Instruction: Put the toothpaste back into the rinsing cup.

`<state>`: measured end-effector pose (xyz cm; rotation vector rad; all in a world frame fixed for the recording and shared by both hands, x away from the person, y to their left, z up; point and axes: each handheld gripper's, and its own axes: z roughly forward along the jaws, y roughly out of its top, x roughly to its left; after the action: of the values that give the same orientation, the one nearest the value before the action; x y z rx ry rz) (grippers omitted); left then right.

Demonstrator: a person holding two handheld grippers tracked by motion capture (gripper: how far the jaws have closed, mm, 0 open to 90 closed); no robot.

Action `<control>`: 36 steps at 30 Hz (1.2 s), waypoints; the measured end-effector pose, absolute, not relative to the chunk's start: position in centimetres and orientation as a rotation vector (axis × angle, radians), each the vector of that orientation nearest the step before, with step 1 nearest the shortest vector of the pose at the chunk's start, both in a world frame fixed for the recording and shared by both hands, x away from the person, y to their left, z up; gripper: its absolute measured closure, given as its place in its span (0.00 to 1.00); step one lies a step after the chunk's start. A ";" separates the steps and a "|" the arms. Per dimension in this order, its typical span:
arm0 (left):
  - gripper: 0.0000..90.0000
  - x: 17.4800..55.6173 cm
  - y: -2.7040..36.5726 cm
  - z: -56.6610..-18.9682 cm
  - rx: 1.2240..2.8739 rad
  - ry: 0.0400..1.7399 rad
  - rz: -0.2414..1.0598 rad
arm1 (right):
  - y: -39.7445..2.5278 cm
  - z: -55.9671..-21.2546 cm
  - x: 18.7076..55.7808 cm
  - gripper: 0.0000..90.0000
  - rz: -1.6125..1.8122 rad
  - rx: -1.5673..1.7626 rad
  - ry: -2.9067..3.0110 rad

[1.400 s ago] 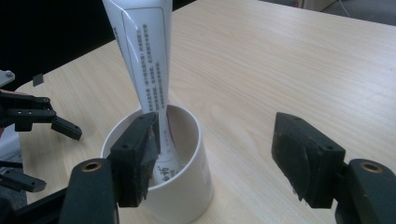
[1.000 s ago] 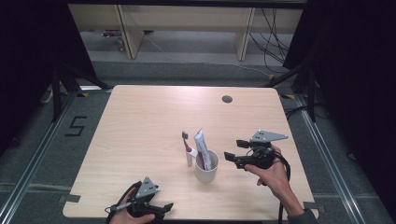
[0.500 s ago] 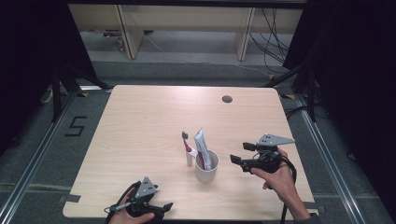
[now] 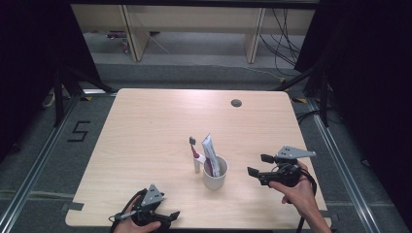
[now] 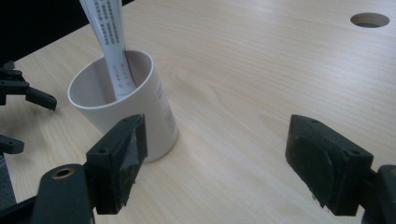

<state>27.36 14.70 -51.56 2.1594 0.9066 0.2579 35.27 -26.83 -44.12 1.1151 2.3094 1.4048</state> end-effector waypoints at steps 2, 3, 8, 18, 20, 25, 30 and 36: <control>0.18 27.3 14.7 -51.6 2.150 0.913 0.257 | -27.1 -44.3 35.2 0.24 1.389 1.098 2.318; 0.18 27.3 14.7 -51.6 2.140 0.920 0.257 | -27.1 -44.4 35.0 0.24 1.393 1.125 2.319; 0.18 27.2 14.7 -51.6 2.139 0.920 0.255 | -27.4 -44.7 34.9 0.24 1.380 1.122 2.322; 0.18 27.2 14.6 -51.6 2.126 0.924 0.256 | -28.3 -45.3 33.6 0.24 1.376 1.167 2.328; 0.18 27.2 14.7 -51.6 2.143 0.917 0.255 | -28.7 -45.4 33.5 0.23 1.347 1.154 2.328; 0.18 27.2 14.7 -51.6 2.141 0.920 0.258 | -29.4 -45.8 33.1 0.22 1.349 1.165 2.318; 0.18 27.3 14.7 -51.7 2.162 0.908 0.265 | -29.7 -46.4 32.6 0.22 1.348 1.157 2.314; 0.18 27.2 14.6 -51.7 2.154 0.907 0.256 | -29.8 -46.9 31.8 0.22 1.333 1.185 2.344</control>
<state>27.23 14.64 -51.65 2.1538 0.9072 0.2560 31.81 -29.76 -46.90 1.1847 2.3438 1.3333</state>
